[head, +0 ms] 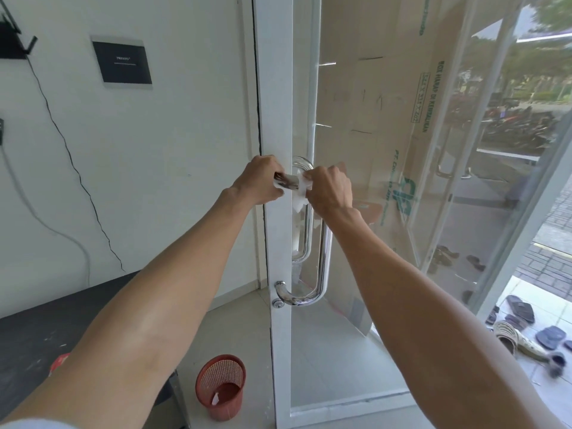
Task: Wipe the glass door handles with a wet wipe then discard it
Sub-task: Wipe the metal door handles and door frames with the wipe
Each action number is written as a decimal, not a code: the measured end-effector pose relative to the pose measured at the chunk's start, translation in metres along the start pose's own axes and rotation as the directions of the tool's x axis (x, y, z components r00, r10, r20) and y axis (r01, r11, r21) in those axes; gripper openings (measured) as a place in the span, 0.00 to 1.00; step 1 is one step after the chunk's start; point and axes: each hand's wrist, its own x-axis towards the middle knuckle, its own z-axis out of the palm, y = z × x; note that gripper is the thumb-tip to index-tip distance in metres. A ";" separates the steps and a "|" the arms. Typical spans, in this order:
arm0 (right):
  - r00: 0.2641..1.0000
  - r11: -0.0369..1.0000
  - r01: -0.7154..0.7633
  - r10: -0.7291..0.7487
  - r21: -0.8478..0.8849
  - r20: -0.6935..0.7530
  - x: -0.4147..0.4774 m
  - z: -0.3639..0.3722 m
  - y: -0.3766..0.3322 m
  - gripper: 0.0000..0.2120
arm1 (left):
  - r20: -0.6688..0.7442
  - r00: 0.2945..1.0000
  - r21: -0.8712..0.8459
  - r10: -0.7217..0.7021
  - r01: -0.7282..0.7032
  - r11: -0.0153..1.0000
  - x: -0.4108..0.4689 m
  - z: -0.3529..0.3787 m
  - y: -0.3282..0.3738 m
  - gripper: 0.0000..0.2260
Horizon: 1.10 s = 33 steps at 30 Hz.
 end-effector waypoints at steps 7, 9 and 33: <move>0.979 0.975 0.204 -0.205 -0.089 -0.007 0.003 0.009 -0.025 0.12 | -0.011 1.000 -0.038 -0.011 0.011 0.999 -0.007 -0.003 0.010 0.03; 0.984 0.984 0.175 -0.175 -0.014 -0.036 0.004 0.014 -0.018 0.10 | -0.002 1.000 -0.056 -0.018 0.018 0.998 -0.006 -0.006 0.009 0.05; 0.987 0.994 0.112 -0.114 -0.017 -0.117 0.000 0.023 0.000 0.06 | -0.050 0.997 -0.102 -0.055 0.049 0.994 -0.016 -0.008 0.018 0.10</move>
